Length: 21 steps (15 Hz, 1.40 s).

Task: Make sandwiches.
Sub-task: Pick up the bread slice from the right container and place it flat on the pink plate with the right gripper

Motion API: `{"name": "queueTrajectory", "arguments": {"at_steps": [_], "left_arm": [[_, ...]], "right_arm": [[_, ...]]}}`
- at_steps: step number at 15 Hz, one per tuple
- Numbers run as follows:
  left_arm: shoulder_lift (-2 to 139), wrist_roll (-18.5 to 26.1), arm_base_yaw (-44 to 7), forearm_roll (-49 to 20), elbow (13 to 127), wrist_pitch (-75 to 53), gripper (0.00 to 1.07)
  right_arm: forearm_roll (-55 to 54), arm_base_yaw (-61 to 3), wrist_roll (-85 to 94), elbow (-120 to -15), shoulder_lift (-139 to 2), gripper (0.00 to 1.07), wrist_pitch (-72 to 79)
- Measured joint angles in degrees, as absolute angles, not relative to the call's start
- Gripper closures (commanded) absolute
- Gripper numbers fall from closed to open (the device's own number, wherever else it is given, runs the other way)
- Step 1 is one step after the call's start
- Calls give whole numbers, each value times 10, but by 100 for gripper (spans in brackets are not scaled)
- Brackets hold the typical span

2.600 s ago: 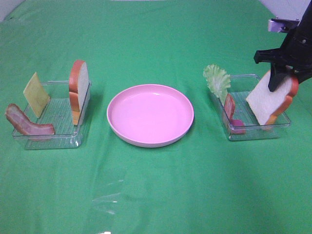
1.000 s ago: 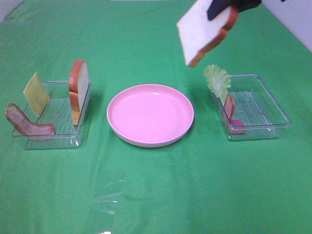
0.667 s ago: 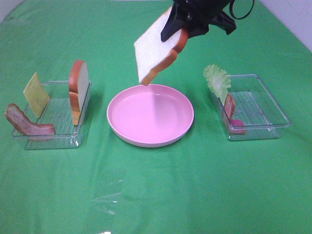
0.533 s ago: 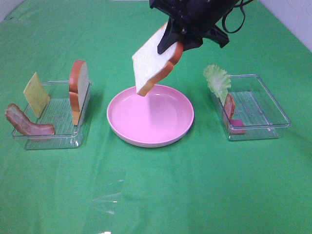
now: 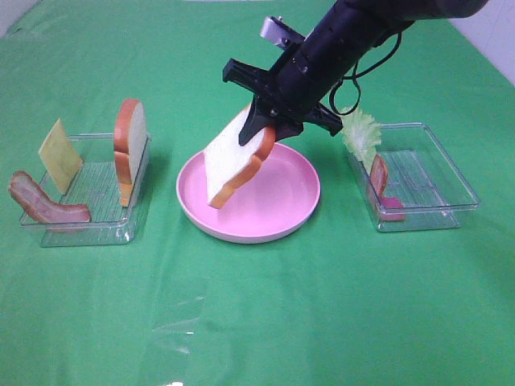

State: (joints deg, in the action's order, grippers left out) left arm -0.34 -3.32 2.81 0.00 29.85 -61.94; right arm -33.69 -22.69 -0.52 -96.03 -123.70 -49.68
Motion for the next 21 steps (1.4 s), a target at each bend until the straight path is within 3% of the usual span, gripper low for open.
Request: {"name": "queueTrajectory", "arguments": {"at_steps": [9, 10, 11, 14, 18, 21], "left_arm": [[-3, -33, 28, 0, 299, -619, 7], [-3, -33, 28, 0, 299, -619, 7], [-3, -33, 28, 0, 299, -619, 7], [-3, -33, 28, 0, 299, -619, 7], [-3, -33, 28, 0, 299, -619, 7], [-3, -33, 28, 0, 299, -619, 7]], "right_arm": [[-372, -227, 21, -960, -1283, 99, -462], [-371, -227, 21, -960, -1283, 91, -462], [-367, -227, 21, -960, -1283, 75, -462], [-355, -227, 28, -960, -1283, 12, -463], [-336, -227, 46, -960, -1283, 9, -482], [-256, -227, 34, -994, -1281, 9, -543]]}}
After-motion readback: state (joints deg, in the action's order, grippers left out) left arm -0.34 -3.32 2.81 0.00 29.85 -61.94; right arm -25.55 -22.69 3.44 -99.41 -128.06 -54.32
